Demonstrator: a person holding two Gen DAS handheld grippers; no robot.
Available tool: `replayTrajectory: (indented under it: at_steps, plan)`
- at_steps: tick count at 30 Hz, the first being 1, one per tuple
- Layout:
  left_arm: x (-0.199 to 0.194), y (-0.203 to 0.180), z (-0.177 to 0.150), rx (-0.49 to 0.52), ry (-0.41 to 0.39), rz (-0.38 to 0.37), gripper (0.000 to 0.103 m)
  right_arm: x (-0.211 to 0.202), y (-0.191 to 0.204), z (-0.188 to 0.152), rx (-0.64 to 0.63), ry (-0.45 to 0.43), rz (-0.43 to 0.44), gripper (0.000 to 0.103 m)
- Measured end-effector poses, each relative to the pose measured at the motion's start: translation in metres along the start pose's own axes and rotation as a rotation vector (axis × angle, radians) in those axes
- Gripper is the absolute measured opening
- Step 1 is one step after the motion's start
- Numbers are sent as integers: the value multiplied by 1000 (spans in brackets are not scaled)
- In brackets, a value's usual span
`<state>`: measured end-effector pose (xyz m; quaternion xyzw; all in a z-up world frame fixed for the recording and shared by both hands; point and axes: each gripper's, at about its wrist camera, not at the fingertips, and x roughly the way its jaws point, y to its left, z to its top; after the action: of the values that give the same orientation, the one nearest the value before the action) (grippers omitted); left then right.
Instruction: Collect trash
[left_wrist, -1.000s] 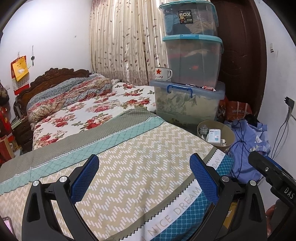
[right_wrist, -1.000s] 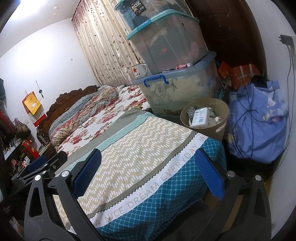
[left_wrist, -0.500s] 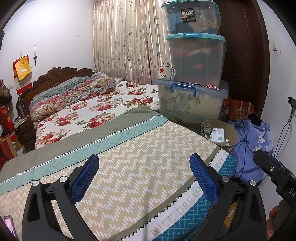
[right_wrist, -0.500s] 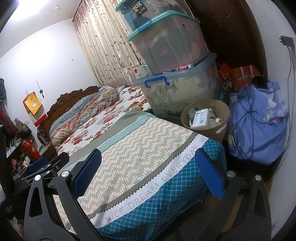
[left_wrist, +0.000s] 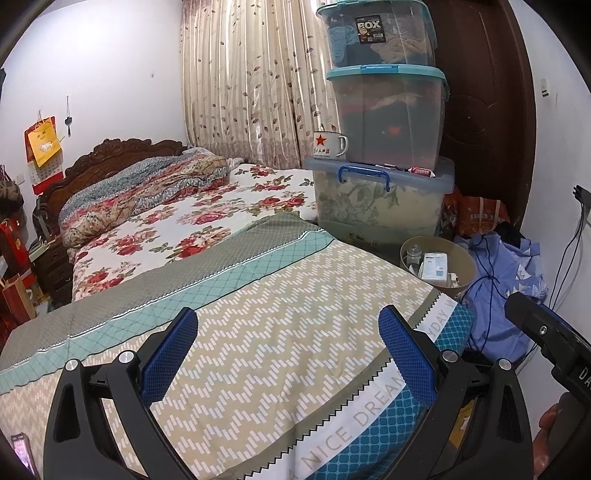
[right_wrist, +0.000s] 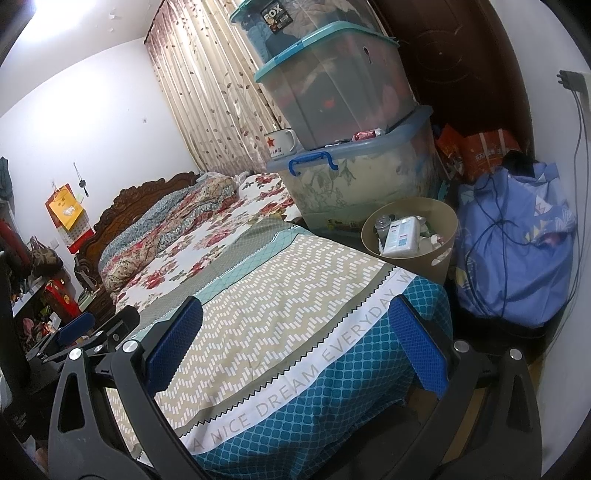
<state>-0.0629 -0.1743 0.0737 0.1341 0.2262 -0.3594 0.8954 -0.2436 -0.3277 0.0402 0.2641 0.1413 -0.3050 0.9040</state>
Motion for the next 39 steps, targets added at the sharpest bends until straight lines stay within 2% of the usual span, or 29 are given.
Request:
replayTrajectory:
  at_steps: [39]
  plan:
    - [0,-9,-8,49,6,0,94,0,1,3,4,-2,2,100]
